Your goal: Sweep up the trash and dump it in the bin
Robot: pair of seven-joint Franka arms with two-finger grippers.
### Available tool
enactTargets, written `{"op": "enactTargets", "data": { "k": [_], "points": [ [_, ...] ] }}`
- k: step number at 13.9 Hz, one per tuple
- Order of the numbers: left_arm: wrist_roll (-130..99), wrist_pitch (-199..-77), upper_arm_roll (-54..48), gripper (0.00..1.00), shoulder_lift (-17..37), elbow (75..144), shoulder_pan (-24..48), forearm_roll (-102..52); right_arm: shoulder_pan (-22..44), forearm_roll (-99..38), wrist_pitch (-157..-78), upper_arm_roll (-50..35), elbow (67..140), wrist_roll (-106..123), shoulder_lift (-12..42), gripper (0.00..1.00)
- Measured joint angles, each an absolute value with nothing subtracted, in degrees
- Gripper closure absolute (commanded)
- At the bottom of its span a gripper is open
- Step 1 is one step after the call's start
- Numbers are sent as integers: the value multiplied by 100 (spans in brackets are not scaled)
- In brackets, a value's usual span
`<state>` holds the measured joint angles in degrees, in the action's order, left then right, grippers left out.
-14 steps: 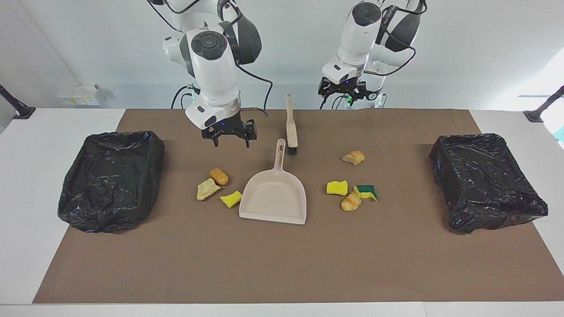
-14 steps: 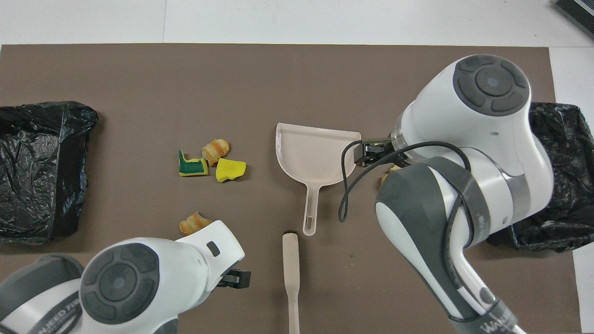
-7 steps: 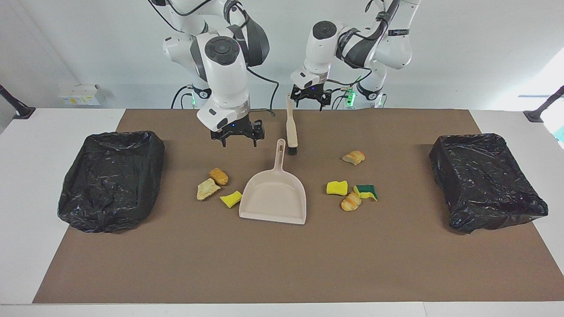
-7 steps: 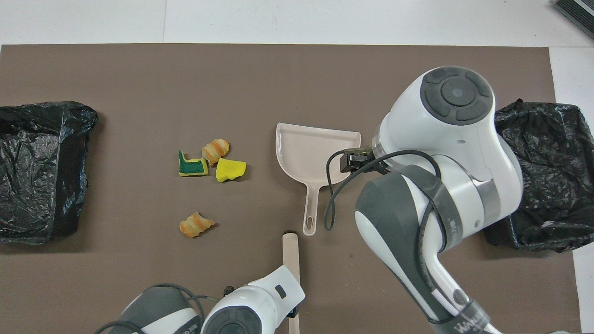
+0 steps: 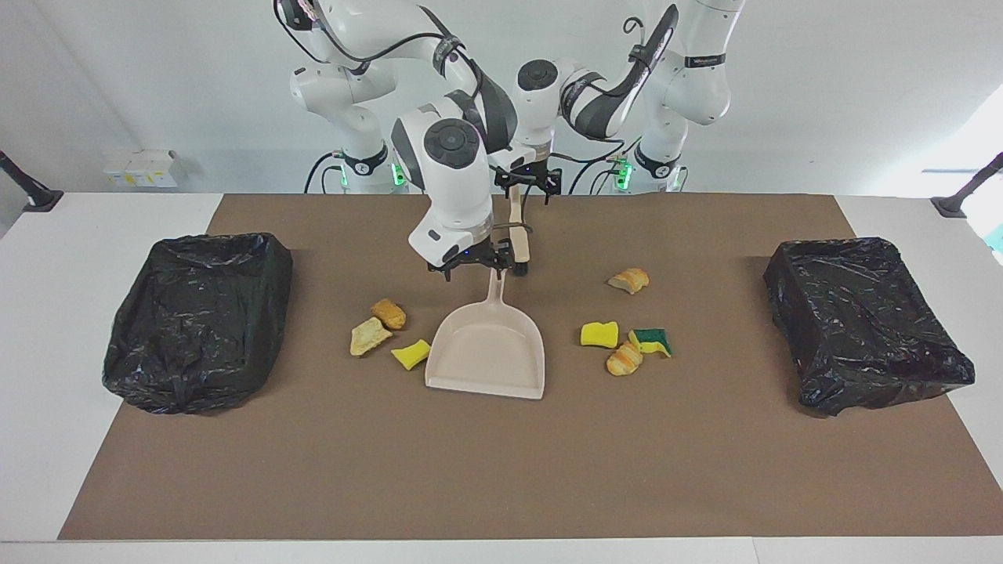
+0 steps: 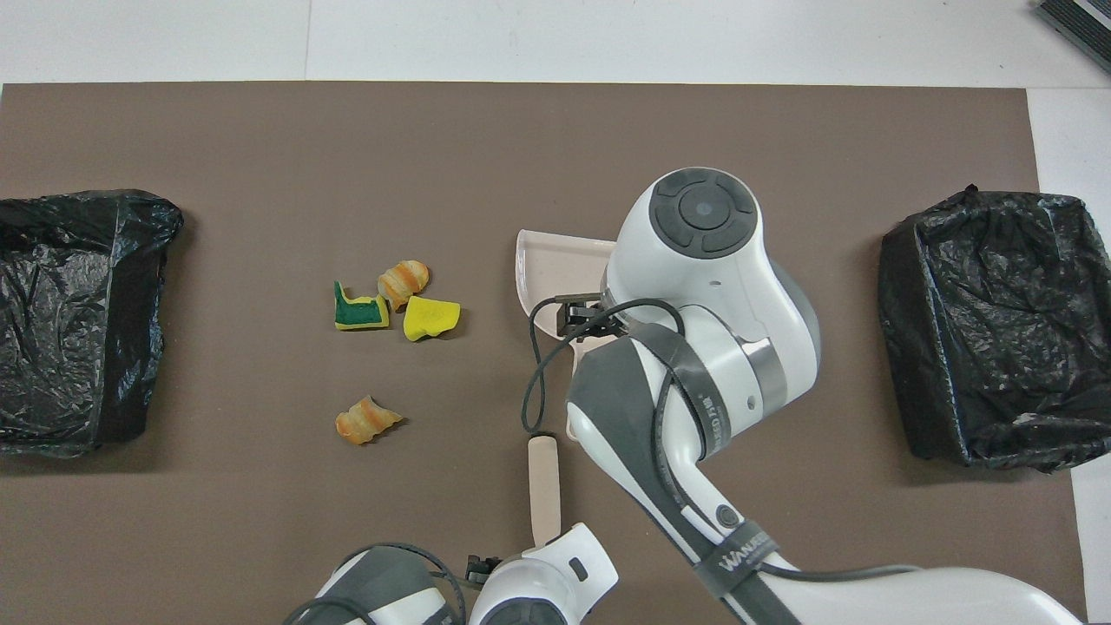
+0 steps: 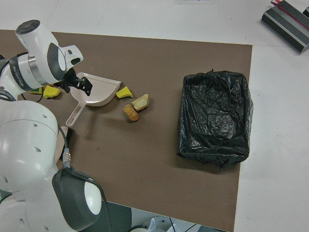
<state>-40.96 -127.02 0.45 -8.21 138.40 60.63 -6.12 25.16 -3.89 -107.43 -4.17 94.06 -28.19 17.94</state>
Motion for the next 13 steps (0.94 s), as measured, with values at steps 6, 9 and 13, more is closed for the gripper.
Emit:
{"op": "enactTargets", "data": {
  "k": [6,9,13],
  "points": [
    [-4222,-12918,33,3,-596,13860,6283,-613,2781,-522,-11133,-426,9899,-2880,2104,21],
    [-4222,-13072,35,42,-440,13860,6283,-614,2863,-530,-11139,-426,10176,-2880,2067,39],
    [-4221,-12925,34,56,-434,13859,6283,-614,2881,-534,-11139,-425,10273,-2881,1971,51]
  ]
}}
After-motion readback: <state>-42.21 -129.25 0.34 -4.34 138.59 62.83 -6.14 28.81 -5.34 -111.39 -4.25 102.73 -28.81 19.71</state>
